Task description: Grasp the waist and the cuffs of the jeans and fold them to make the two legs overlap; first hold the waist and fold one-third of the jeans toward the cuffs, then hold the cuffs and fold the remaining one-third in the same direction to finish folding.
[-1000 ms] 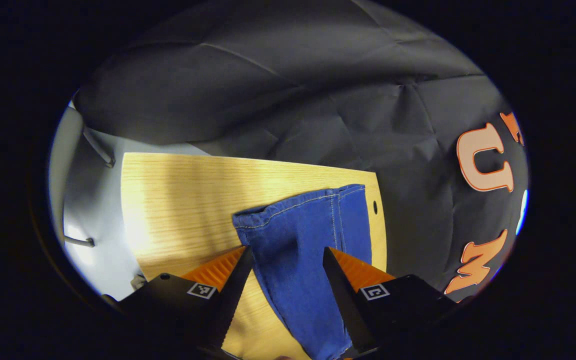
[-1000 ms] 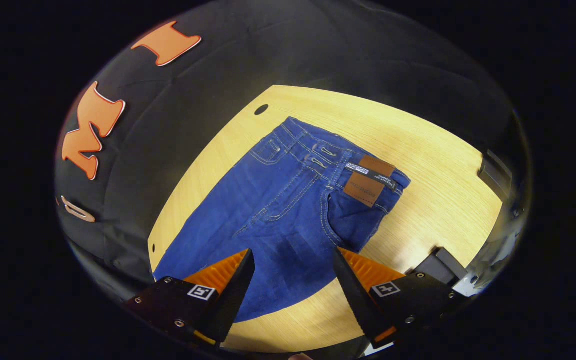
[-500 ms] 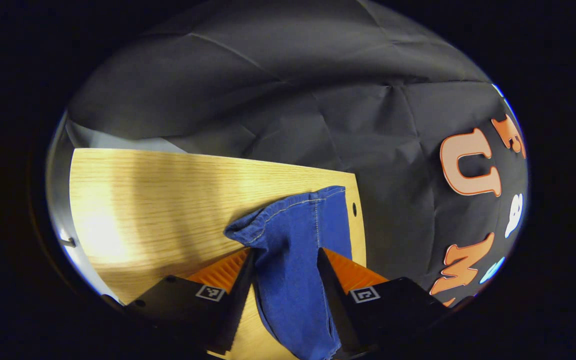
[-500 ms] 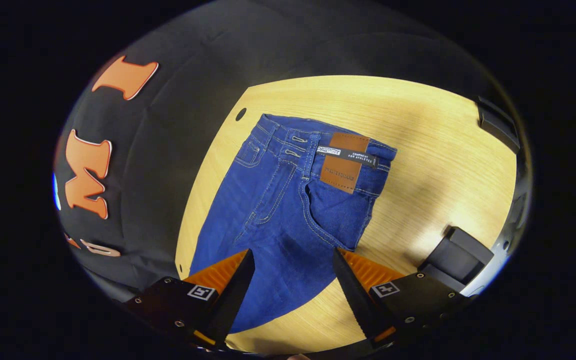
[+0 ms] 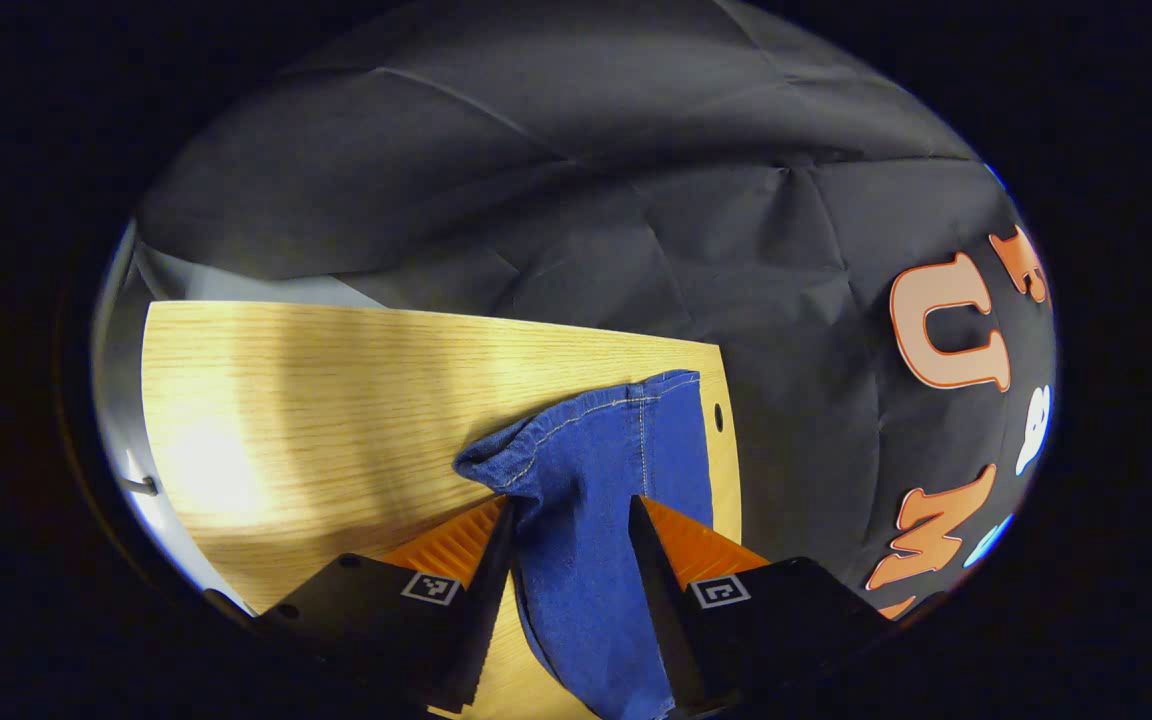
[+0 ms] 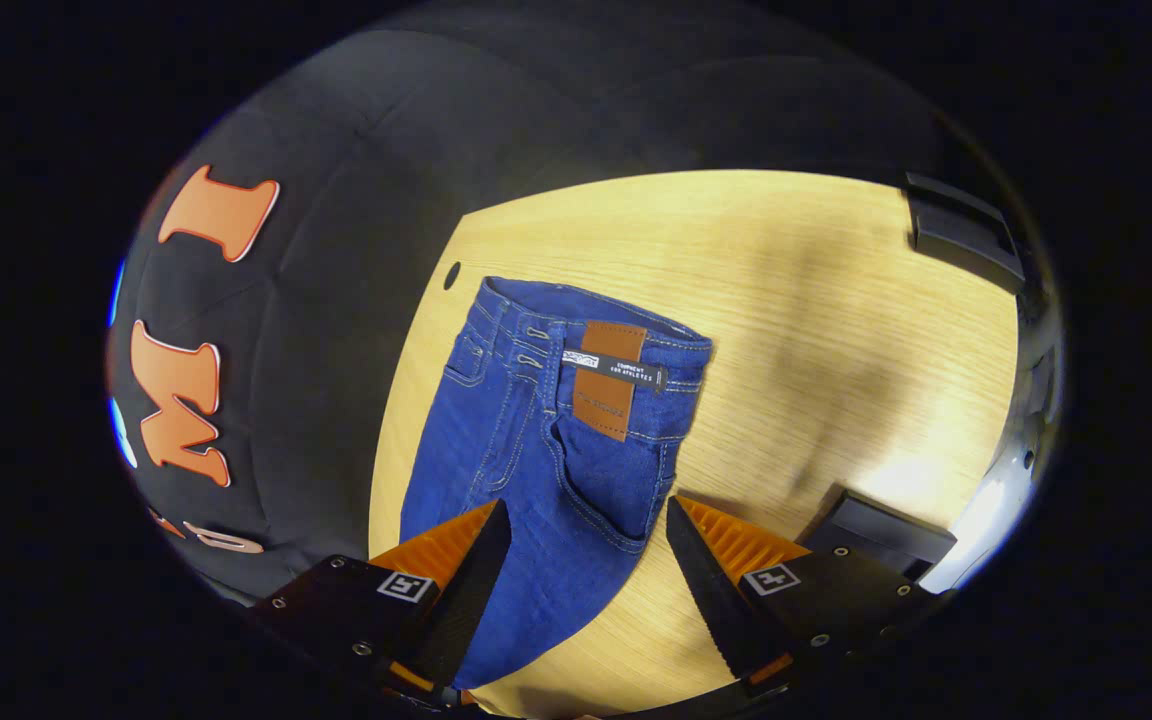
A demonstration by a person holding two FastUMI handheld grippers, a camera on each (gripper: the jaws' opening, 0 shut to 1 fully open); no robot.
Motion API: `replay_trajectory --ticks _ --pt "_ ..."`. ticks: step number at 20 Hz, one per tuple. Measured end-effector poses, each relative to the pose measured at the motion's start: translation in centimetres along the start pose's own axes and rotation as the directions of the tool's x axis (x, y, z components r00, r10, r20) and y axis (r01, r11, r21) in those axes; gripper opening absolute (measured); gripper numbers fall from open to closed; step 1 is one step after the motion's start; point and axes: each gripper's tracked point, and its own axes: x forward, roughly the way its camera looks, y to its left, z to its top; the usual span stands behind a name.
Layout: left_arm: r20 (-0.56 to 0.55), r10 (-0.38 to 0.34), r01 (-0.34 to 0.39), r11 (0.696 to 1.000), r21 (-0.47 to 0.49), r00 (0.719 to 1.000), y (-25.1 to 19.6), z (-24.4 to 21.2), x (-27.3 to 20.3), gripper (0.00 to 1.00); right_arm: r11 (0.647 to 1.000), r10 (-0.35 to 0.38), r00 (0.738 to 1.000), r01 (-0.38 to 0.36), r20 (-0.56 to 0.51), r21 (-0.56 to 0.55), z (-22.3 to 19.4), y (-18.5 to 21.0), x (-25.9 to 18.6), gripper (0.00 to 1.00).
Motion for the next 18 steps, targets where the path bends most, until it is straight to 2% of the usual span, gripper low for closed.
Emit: replay_trajectory --ticks 2,3,6,7,8,9,10,11,13,14,18 --pt "0.004 -0.003 0.003 1.0 -0.005 1.0 -0.1 0.0 0.0 0.69 1.0 0.02 1.0 -0.02 0.009 0.001 0.2 0.6 0.7 0.96" --pt "0.001 0.017 -0.017 1.0 -0.007 1.0 0.5 -0.1 0.5 0.69 0.999 0.037 0.999 -0.037 0.013 0.024 0.4 1.1 1.1 0.95" --pt "0.002 0.027 -0.027 0.998 -0.062 1.0 1.5 0.0 0.3 0.3 0.989 0.078 0.997 -0.08 0.02 0.124 0.8 1.3 1.8 0.89" --pt "0.002 0.013 -0.013 0.997 -0.076 1.0 1.6 0.0 -0.1 0.2 0.981 0.094 0.995 -0.096 0.023 0.169 1.0 1.3 2.1 0.81" --pt "0.009 0.005 -0.004 0.996 -0.091 1.0 1.5 0.0 -0.1 0.22 0.971 0.1 0.995 -0.103 0.028 0.214 1.2 1.2 2.5 0.76" --pt "0.018 0.043 -0.042 0.996 -0.084 0.999 2.3 0.3 -0.2 0.22 0.964 0.092 0.995 -0.096 0.027 0.247 1.0 1.0 3.3 0.64" --pt "0.038 0.037 -0.033 0.993 -0.113 0.999 1.6 0.5 1.9 0.13 0.957 0.078 0.996 -0.083 0.031 0.277 0.8 0.8 3.8 0.47" --pt "0.03 0.045 -0.042 0.995 -0.092 0.999 1.4 0.0 0.6 0.03 0.954 0.078 0.996 -0.086 0.037 0.287 1.1 1.1 4.0 0.31" --pt "0.026 0.064 -0.063 0.996 -0.057 0.998 1.0 -0.6 1.0 0.03 0.959 0.056 0.998 -0.064 0.036 0.276 0.9 1.1 3.5 0.24" --pt "0.025 0.074 -0.073 0.997 -0.038 0.997 1.0 -0.6 1.0 0.03 0.964 0.048 0.998 -0.053 0.027 0.259 0.9 1.1 4.8 0.23" --pt "0.021 0.091 -0.091 0.996 -0.003 0.996 0.8 -0.3 0.8 0.03 0.966 0.034 0.999 -0.04 0.028 0.254 1.1 1.3 2.5 0.22"
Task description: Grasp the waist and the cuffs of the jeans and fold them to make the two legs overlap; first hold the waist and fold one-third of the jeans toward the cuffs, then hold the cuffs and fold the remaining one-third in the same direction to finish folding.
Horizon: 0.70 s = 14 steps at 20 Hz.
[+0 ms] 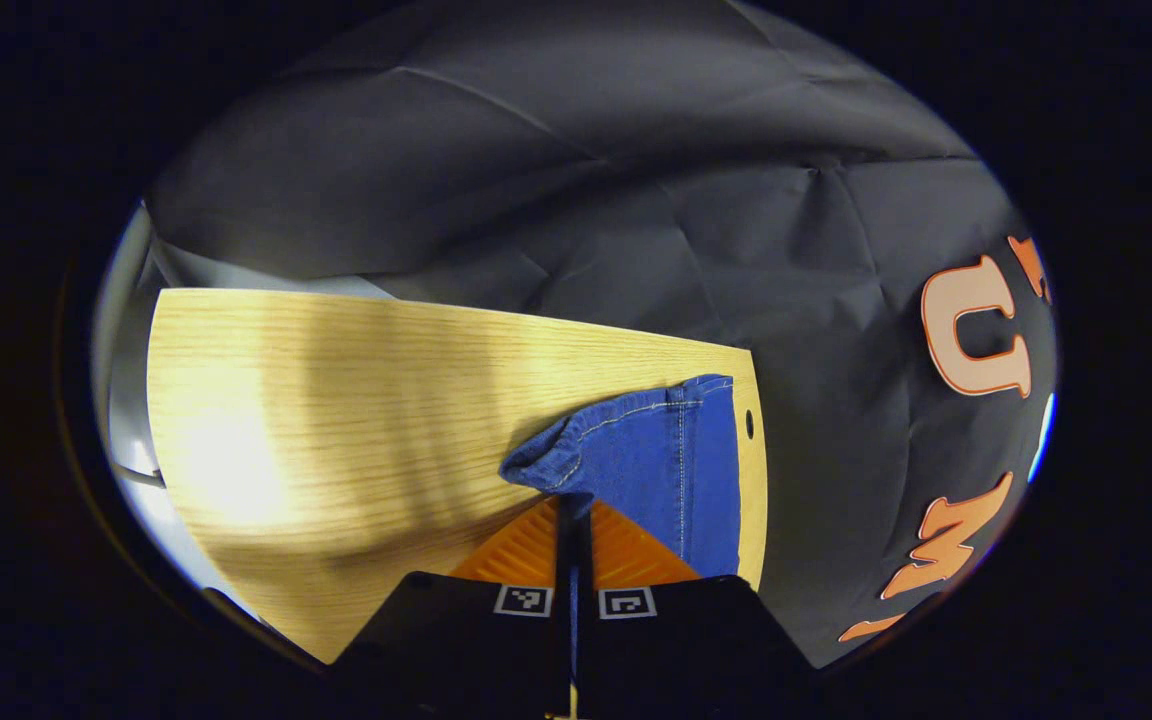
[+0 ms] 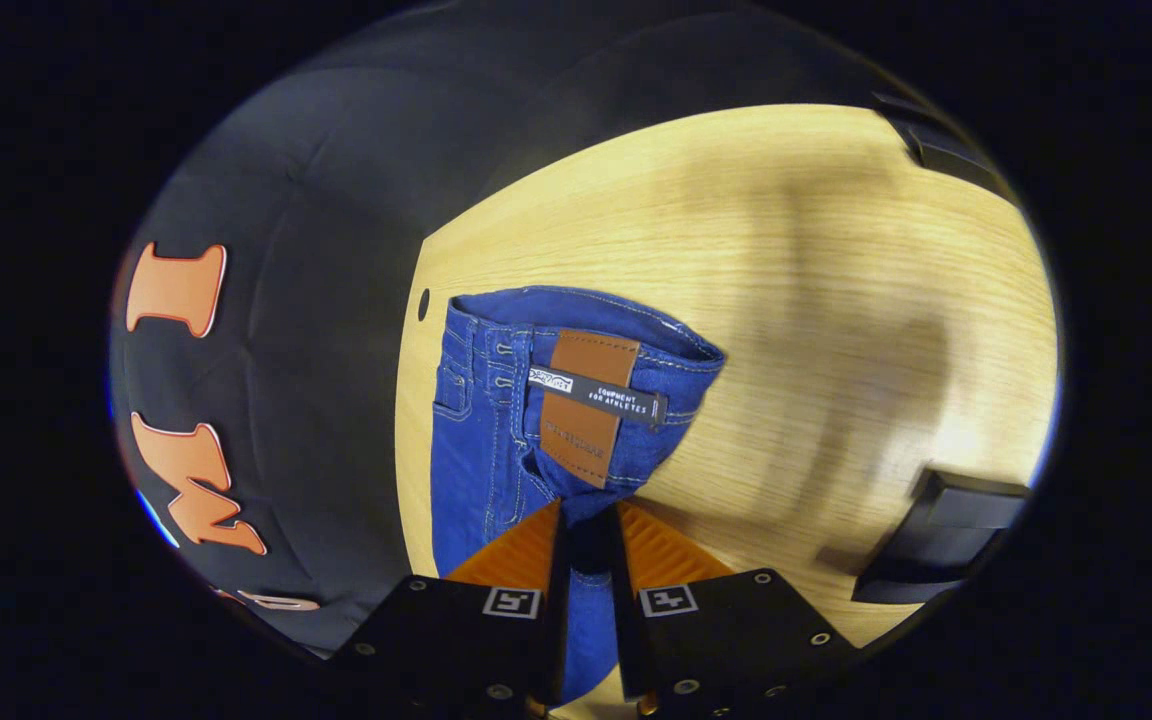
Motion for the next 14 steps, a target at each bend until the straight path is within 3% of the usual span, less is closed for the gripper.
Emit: replay_trajectory --ticks 5,6,7,8,10,12,14 --pt "0.0 -0.018 0.018 0.999 0.035 1.0 -1.3 0.5 -1.2 0.03 0.999 -0.04 0.999 0.04 0.036 0.009 1.0 0.5 -1.2 0.21" --pt "-0.002 -0.032 0.032 0.999 0.038 0.999 -1.9 0.7 -1.7 0.03 0.997 -0.071 0.997 0.07 0.042 0.028 -0.6 0.2 -1.6 0.32" --pt "-0.002 -0.038 0.038 0.998 0.044 0.999 -2.3 0.9 -2.2 0.03 0.993 -0.099 0.993 0.093 0.067 0.076 1.8 -0.1 -1.4 0.04" --pt "-0.009 -0.053 0.053 0.997 0.055 0.999 -3.0 1.0 -2.6 0.03 0.997 -0.04 0.998 0.036 0.052 0.067 1.5 0.9 -0.1 0.07" --pt "-0.024 -0.059 0.061 0.995 0.083 0.998 -3.8 0.9 -2.9 0.03 0.997 -0.068 0.996 0.066 0.063 0.037 1.7 0.4 -0.6 0.06" --pt "-0.044 -0.07 0.074 0.993 0.095 0.997 -4.8 1.1 -3.0 0.03 0.998 -0.038 0.997 0.035 0.07 0.051 1.2 1.8 -1.5 0.05" --pt "-0.063 -0.061 0.068 0.99 0.121 0.996 -5.3 1.0 -2.8 0.03 0.998 -0.062 0.993 0.059 0.098 0.03 1.5 1.3 -2.2 0.05"
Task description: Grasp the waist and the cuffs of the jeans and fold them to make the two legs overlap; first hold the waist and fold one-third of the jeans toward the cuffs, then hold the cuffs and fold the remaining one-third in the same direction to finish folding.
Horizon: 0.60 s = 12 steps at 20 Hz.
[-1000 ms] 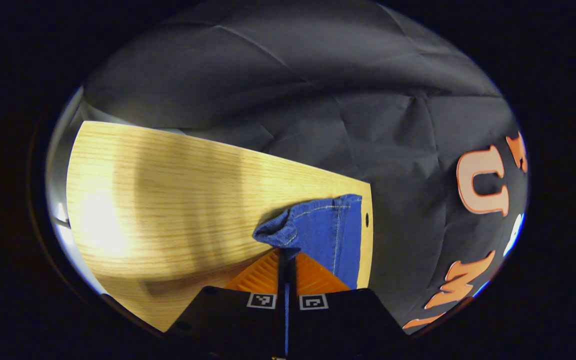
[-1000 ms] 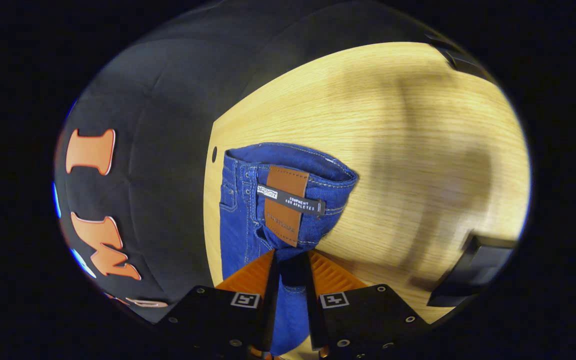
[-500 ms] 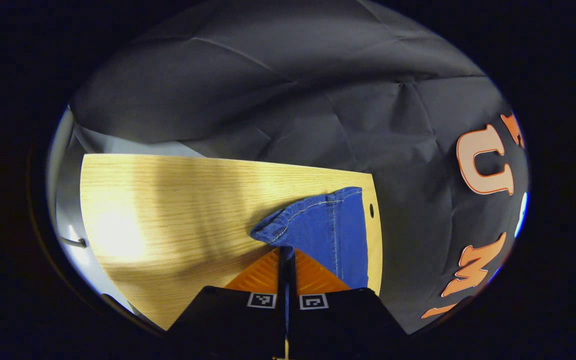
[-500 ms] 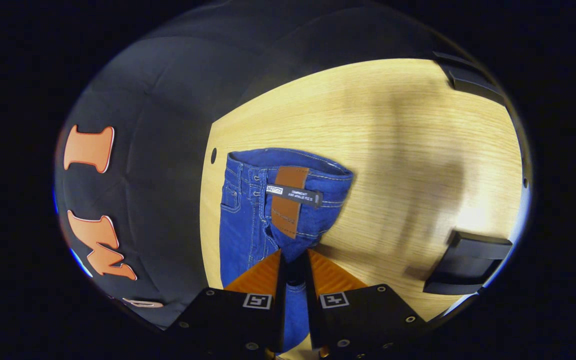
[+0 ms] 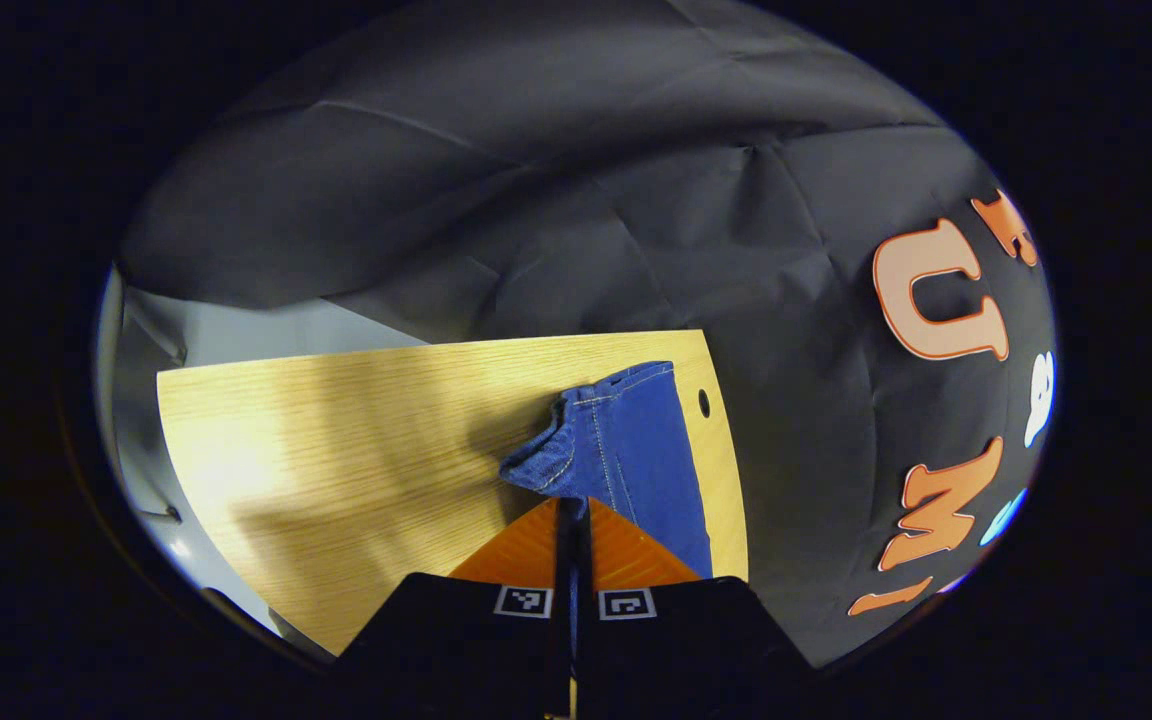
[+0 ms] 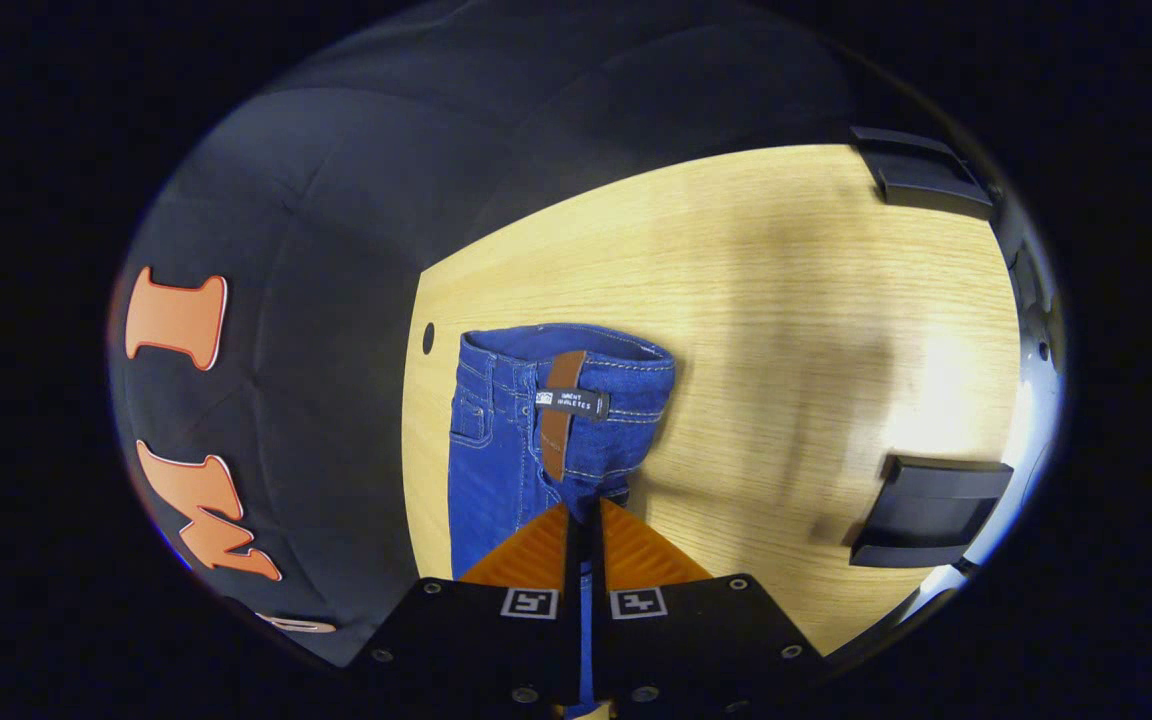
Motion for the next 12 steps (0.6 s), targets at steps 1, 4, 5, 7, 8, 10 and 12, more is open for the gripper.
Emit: replay_trajectory --ticks 1,4,5,7,8,10,12 --pt "-0.013 -0.002 0.002 1.0 0.009 1.0 -0.4 0.0 0.1 0.03 1.0 -0.017 1.0 0.017 0.009 -0.008 0.0 -0.1 -0.1 0.05" --pt "-0.046 -0.008 0.01 0.999 0.044 0.999 -1.3 0.4 -0.1 0.03 1.0 -0.03 0.999 0.029 0.041 0.011 0.1 0.1 -0.8 0.05" --pt "-0.059 -0.009 0.013 0.998 0.066 0.998 -1.5 0.3 -0.5 0.03 0.999 -0.03 0.999 0.029 0.043 0.013 0.1 0.5 -1.3 0.05" --pt "-0.086 -0.019 0.027 0.996 0.087 0.996 -2.6 0.8 -0.8 0.03 0.999 -0.033 0.998 0.032 0.056 0.009 0.1 1.1 -1.9 0.05" --pt "-0.097 -0.016 0.026 0.995 0.096 0.995 -3.0 1.0 -0.7 0.03 0.999 -0.035 0.997 0.034 0.064 0.016 0.1 1.5 -2.2 0.05" --pt "-0.108 -0.024 0.035 0.995 0.098 0.994 -4.3 1.3 -0.5 0.03 0.999 -0.031 0.998 0.029 0.056 0.038 0.0 2.7 -2.4 0.05" --pt "-0.099 -0.037 0.049 0.992 0.116 0.994 -5.9 1.8 -0.2 0.03 0.999 -0.018 0.999 0.017 0.036 0.029 0.2 4.0 -2.0 0.05"
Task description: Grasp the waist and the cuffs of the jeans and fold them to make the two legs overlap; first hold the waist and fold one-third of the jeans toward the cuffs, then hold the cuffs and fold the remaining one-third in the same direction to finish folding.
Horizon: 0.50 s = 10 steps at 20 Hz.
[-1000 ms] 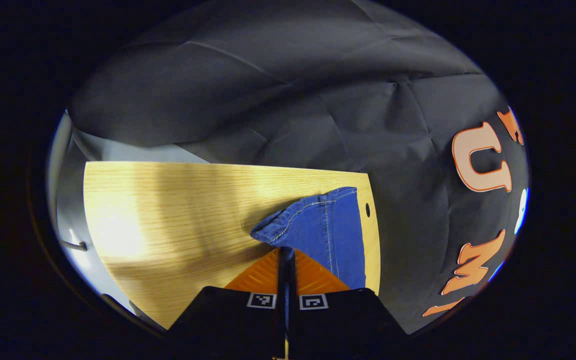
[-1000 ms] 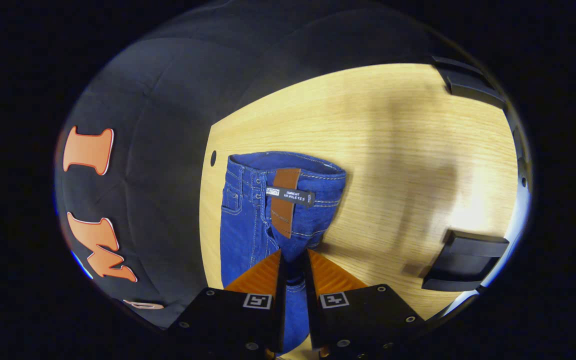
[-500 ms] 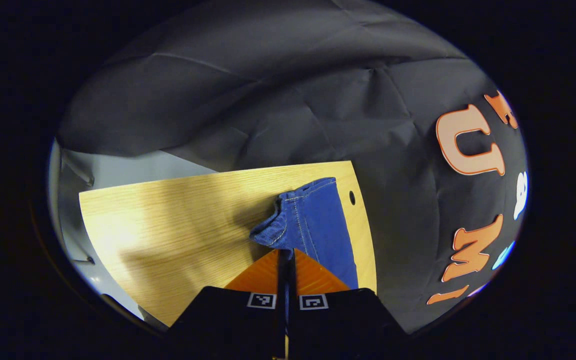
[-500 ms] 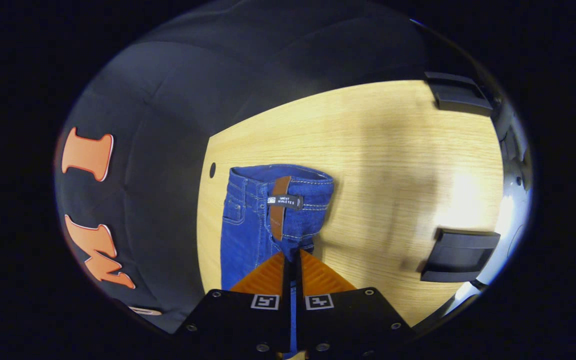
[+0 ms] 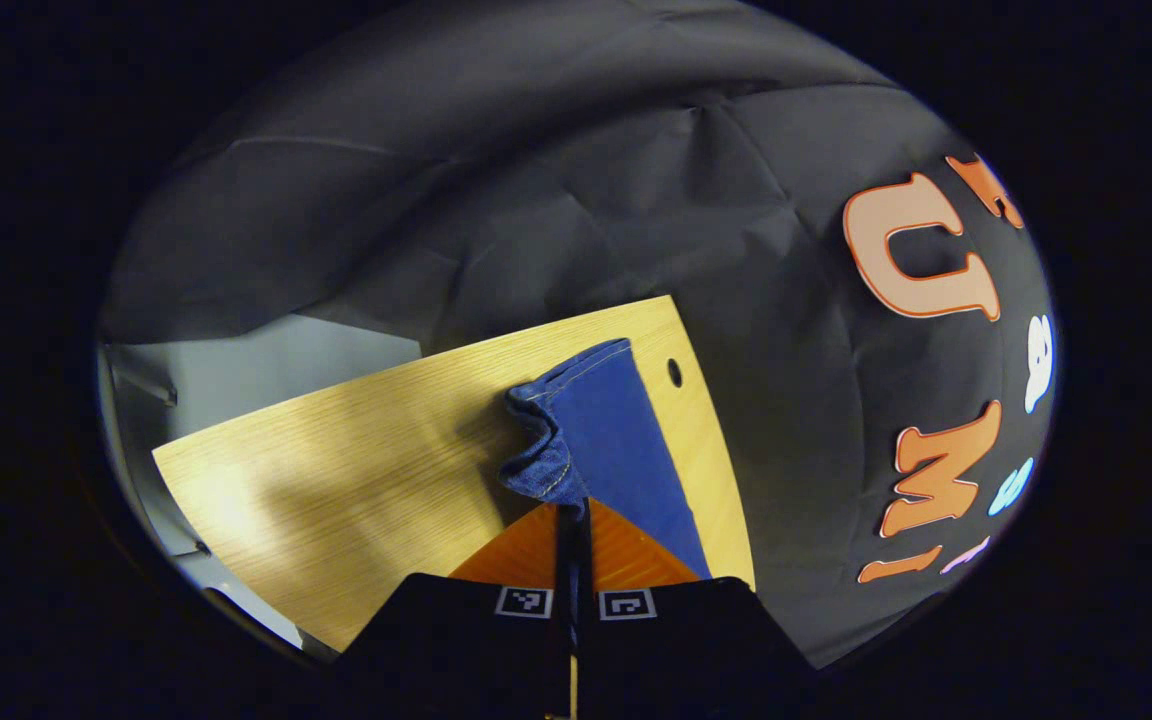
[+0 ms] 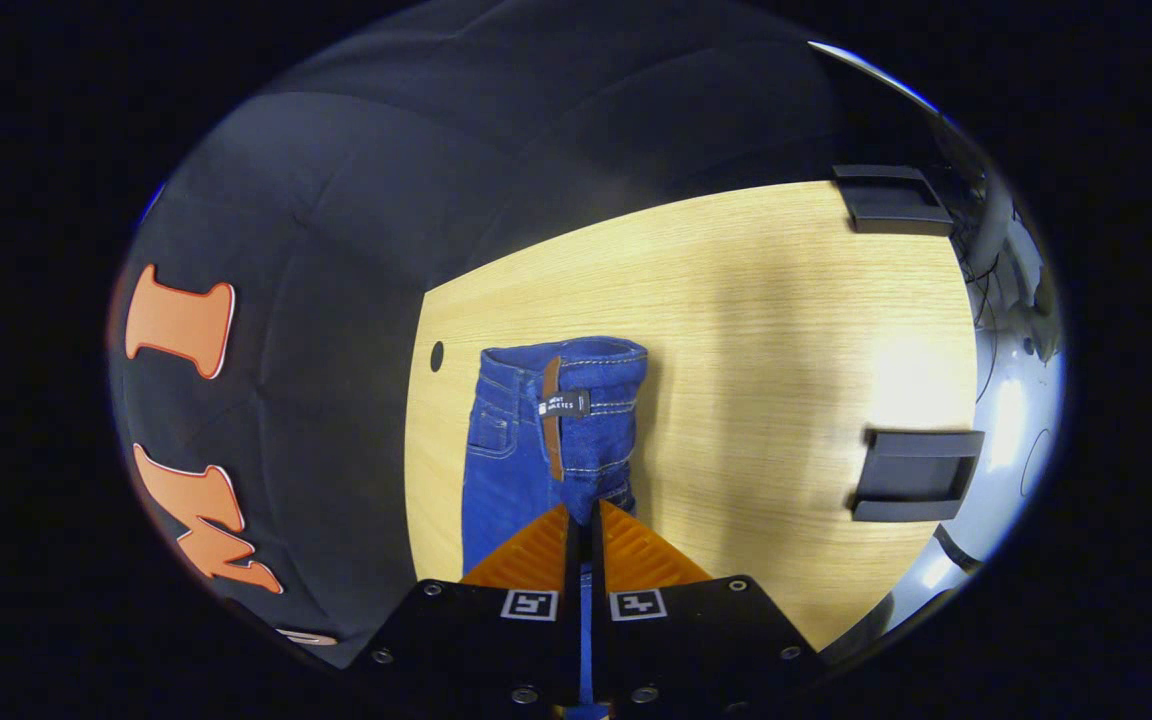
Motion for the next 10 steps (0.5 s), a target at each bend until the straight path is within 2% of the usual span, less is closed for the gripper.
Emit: replay_trajectory --ticks 2,7,10 --pt "0.016 0.001 -0.001 1.0 0.0 1.0 -1.5 0.5 0.3 0.03 1.0 -0.001 1.0 0.0 -0.021 -0.013 0.3 1.2 0.5 0.05" --pt "0.044 0.01 -0.009 1.0 -0.015 0.999 -5.2 2.1 2.4 0.02 0.999 0.053 0.996 -0.053 -0.067 0.005 1.5 6.4 3.1 0.05" --pt "0.04 0.039 -0.039 0.999 0.004 0.998 -6.4 2.8 4.5 0.02 0.999 0.034 0.995 -0.037 -0.093 -0.026 1.6 8.3 5.4 0.05"
